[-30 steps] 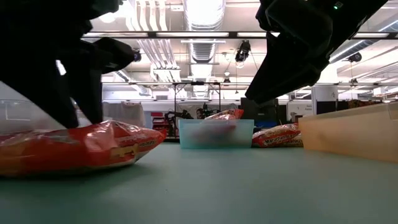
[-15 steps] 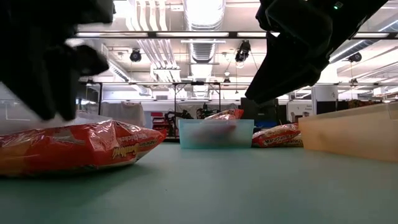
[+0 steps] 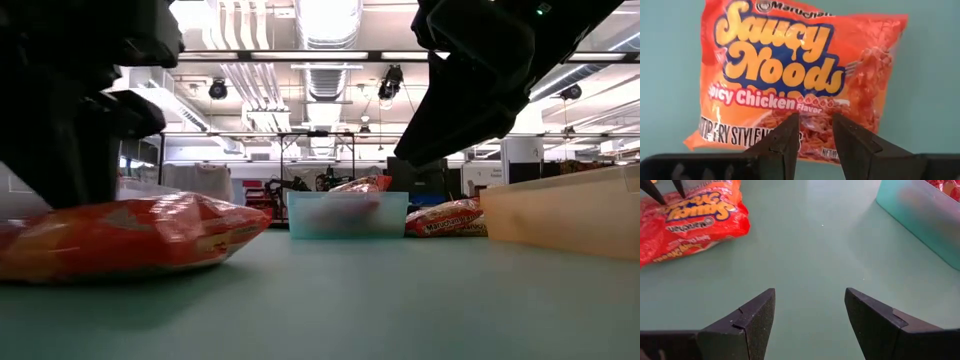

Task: Sort Maruchan noodles
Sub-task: Put the orange noodle pack into the blue bin

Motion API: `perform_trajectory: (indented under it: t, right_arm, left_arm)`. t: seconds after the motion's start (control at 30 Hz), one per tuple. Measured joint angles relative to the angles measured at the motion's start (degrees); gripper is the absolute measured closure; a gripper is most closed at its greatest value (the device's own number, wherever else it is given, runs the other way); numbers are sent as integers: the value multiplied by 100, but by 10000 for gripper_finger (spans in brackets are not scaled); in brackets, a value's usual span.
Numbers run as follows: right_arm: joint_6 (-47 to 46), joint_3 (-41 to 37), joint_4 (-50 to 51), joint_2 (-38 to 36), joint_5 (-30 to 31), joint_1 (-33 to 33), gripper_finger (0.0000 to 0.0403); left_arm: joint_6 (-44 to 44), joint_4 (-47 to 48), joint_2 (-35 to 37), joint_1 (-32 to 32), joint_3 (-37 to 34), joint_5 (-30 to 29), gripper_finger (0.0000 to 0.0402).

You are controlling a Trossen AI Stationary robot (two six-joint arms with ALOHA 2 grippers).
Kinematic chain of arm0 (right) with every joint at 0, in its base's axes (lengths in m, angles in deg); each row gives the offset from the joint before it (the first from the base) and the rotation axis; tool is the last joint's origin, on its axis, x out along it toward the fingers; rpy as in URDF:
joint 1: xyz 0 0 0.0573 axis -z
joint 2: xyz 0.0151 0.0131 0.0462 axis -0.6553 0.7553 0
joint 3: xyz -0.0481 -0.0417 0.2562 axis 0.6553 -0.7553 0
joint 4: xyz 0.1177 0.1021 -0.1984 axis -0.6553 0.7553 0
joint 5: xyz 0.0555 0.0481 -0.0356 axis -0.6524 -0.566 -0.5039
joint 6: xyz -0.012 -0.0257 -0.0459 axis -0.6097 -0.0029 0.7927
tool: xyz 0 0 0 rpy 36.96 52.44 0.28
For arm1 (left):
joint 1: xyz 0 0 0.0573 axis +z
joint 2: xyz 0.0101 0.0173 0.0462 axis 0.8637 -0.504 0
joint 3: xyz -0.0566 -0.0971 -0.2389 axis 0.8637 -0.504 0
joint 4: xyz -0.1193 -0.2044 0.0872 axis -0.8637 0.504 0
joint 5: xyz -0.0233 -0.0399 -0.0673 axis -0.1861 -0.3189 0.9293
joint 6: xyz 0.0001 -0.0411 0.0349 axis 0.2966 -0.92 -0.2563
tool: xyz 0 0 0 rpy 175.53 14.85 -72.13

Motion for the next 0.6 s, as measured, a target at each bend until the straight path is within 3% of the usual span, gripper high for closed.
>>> perform_trajectory:
  t: [0.3,0.6]
  right_arm:
    - [0,0,-1,0,0,-1,172]
    - [1,0,0,0,0,-1,172]
  left_arm:
    - [196,-878,-2,266,-293,-716,299]
    - [1218,-2225,-7,721,-650,-1531,299]
